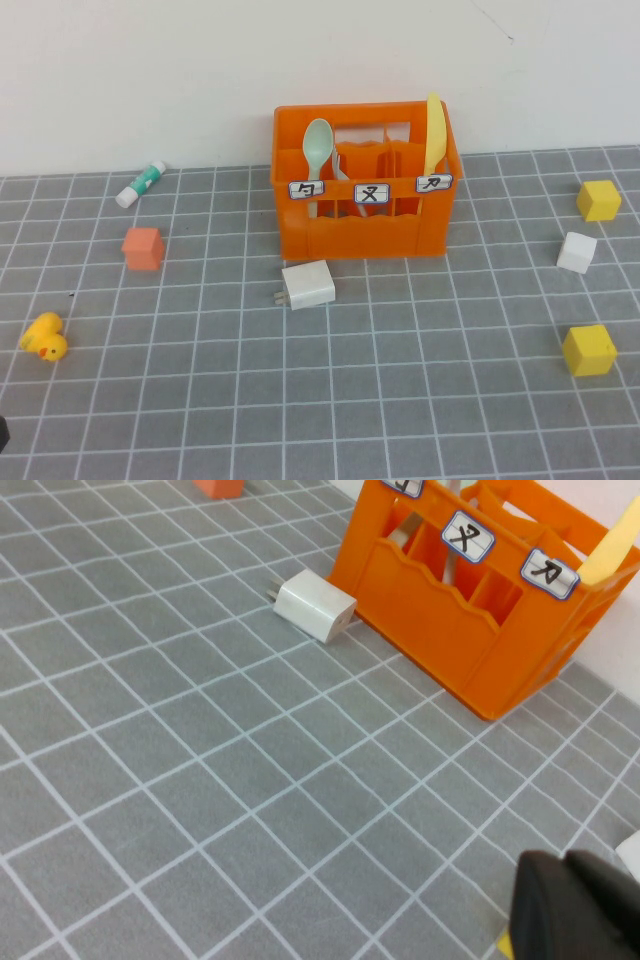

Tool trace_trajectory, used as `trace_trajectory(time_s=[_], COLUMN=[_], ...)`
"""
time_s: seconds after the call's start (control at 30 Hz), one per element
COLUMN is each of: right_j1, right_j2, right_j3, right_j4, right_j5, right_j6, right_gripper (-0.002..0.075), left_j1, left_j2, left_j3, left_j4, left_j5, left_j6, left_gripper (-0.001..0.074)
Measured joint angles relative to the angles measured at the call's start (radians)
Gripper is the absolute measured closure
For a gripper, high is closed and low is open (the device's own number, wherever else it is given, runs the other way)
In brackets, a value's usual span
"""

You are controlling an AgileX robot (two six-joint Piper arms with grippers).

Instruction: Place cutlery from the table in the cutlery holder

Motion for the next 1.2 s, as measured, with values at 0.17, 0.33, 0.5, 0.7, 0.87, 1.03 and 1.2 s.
trace_trajectory(time_s=[0.17, 0.33, 0.5, 0.7, 0.87, 1.03, 1.2], right_j1=[0.0, 0.0, 0.0, 0.0, 0.0, 0.0, 0.0], right_j2=[0.0, 0.0, 0.0, 0.0, 0.0, 0.0, 0.0], right_j3=[0.0, 0.001, 0.001, 0.001, 0.001, 0.001, 0.001], right_j4=[0.0, 0.0, 0.0, 0.0, 0.0, 0.0, 0.0], right_j5=[0.0, 0.0, 0.0, -0.002, -0.002, 0.0, 0.0], right_j6=[0.0, 0.0, 0.0, 0.0, 0.0, 0.0, 0.0], right_gripper=[0.0728, 0.0728, 0.0728, 0.0728, 0.0728, 0.0728, 0.0728], left_j1=[0.0, 0.011, 0.168, 0.338, 0.393, 0.396, 0.396], left_j2=[0.0, -0.01, -0.083, -0.136, -0.136, -0.136, -0.136], left_j3=[0.0, 0.012, 0.08, 0.214, 0.315, 0.351, 0.355], left_j4=[0.0, 0.0, 0.013, -0.034, -0.05, -0.055, -0.055], left_j5=[0.0, 0.0, 0.0, -0.002, -0.011, -0.09, -0.104], left_j6=[0.0, 0.003, 0.003, 0.001, 0.001, -0.004, -0.004], left_gripper=[0.0734, 0.0734, 0.0734, 0.0734, 0.0734, 0.0735, 0.0735])
